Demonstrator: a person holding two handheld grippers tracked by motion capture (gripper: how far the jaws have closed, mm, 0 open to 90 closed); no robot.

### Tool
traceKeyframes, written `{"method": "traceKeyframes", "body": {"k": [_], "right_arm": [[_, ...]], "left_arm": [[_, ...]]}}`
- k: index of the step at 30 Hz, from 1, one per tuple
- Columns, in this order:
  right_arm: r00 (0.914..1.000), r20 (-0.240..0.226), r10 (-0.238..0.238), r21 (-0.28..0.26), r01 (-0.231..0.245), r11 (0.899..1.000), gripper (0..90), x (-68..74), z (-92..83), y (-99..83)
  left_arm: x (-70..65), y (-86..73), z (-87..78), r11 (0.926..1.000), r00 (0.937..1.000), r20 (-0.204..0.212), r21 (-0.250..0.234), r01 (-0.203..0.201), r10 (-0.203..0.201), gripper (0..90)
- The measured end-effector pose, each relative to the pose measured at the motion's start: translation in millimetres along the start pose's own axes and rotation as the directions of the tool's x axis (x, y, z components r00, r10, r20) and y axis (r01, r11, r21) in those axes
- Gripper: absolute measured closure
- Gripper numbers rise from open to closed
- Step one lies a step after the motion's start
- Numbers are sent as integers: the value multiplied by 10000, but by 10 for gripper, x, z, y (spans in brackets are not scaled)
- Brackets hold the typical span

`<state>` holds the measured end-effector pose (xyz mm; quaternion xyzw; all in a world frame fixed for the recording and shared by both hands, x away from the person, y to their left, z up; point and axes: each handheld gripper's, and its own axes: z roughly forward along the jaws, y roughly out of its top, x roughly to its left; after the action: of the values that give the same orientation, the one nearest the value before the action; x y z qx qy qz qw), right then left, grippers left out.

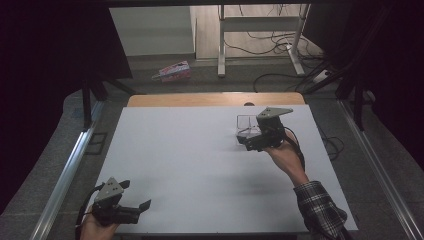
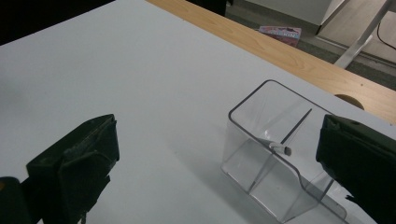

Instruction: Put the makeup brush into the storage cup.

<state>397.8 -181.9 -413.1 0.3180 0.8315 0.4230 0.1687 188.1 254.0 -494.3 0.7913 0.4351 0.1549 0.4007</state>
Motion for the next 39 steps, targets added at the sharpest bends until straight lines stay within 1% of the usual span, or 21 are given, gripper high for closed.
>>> {"method": "traceKeyframes", "body": {"k": [13,21,27,31,34,39], "right_arm": [[10000,5,-97,-42,97,9999,0,71,-137,-80],[10000,20,41,87,-42,10000,0,90,-190,-168],[9997,-167,174,-44,-175,9998,0,110,-231,-247],[10000,-66,17,-64,-17,10000,0,128,-242,-303],[9999,-119,37,-78,-38,10000,0,134,-241,-345],[9998,-211,-45,100,47,9999,0,175,-230,-408]], "left_arm": [[1,1,-2,10000,10000,27,-41,30,-30,14],[-1,1,1,10000,10000,6,-33,-13,13,13],[-3,1,4,10000,10000,-13,-16,-51,51,13],[-5,2,8,10000,10000,2,-14,-80,80,13],[-6,3,10,9999,9999,20,-2,-113,113,13],[-5,3,10,9999,9999,26,-5,-114,114,13]]}}
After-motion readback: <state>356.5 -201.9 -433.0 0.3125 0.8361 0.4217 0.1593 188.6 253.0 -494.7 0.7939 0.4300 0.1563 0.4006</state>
